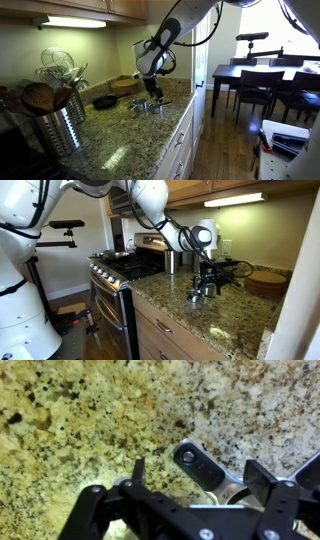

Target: Put the measuring cups one inside the other

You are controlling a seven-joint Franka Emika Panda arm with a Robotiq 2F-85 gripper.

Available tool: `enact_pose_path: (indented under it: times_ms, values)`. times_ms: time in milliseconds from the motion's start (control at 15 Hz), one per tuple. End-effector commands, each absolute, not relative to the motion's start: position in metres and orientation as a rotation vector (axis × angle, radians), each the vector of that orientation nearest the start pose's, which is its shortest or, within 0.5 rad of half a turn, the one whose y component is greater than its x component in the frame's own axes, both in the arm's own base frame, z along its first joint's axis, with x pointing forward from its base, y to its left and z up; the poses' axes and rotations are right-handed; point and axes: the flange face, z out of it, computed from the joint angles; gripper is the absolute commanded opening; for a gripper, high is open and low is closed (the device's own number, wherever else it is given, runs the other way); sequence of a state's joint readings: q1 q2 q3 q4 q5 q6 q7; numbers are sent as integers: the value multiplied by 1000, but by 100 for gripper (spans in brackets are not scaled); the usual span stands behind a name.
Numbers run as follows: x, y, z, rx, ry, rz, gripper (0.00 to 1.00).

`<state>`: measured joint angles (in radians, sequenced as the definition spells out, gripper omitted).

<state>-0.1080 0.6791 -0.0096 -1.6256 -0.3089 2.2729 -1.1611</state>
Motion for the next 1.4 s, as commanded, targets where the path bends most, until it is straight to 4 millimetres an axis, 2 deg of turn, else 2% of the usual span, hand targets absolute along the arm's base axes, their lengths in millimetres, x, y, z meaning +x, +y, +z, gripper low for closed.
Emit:
enact_pose_path:
  times_ms: [0,133,200,267,933,1067,1333]
  values:
    - [674,-89,221,-2570,-2021,334,100]
    - [671,-90,219,-2539,-2043,358,100]
    - [670,-90,218,-2527,-2050,362,89]
    - [669,-91,217,-2521,-2053,366,74]
    - [666,-95,215,-2532,-2009,411,8]
    - [665,-98,216,-2558,-1965,407,13]
    - [662,-104,217,-2623,-1874,401,13]
